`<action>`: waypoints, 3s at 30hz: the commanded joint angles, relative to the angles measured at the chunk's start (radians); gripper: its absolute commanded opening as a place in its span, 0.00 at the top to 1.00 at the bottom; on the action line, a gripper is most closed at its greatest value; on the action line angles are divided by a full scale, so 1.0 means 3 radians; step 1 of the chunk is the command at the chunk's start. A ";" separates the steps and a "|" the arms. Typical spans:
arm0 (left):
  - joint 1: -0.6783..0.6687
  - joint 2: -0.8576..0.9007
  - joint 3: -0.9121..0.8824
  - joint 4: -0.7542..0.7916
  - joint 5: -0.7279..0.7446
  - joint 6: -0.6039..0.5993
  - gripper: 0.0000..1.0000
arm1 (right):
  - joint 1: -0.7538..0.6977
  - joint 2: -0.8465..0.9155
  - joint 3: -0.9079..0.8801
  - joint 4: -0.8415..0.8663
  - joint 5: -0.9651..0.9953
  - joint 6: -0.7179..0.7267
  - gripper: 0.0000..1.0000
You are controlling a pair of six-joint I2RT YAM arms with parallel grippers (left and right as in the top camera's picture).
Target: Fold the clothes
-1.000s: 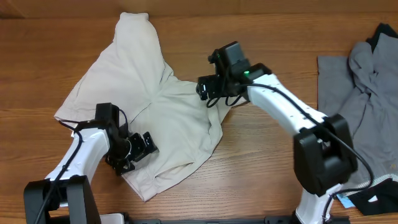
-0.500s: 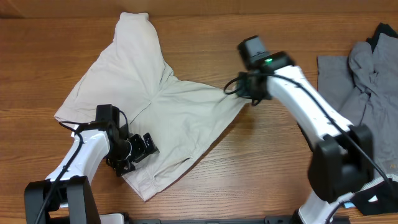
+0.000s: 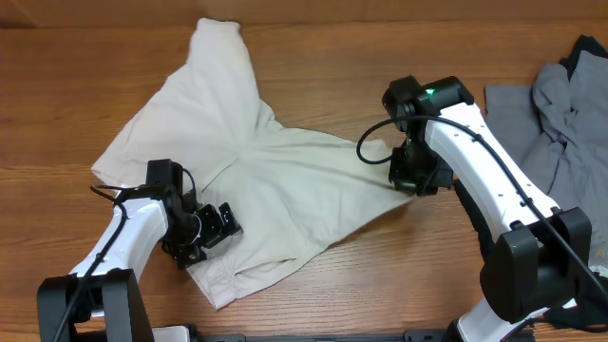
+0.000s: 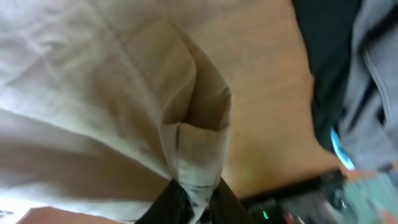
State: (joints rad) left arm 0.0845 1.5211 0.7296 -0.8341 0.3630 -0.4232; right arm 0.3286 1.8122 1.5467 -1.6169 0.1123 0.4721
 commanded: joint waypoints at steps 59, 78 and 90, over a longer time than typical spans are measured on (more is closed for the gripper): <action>-0.0022 0.0028 -0.0086 0.0080 -0.0123 -0.0011 0.00 | -0.0486 0.0982 0.1041 0.1873 -0.0039 -0.0763 0.32; 0.0020 0.0028 -0.0085 -0.0046 -0.0876 -0.0538 0.03 | -0.0493 0.0970 0.0446 0.1199 -0.0131 -0.0684 0.28; 0.1703 0.0028 0.0294 -0.0022 -0.1277 0.0013 0.03 | -0.0437 0.0916 0.0889 0.1757 -0.1883 -0.1596 0.21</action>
State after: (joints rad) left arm 0.5030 1.5230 0.7456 -0.8482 0.0521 -0.5316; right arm 0.1829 2.1292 1.7630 -1.1595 -0.0937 0.1486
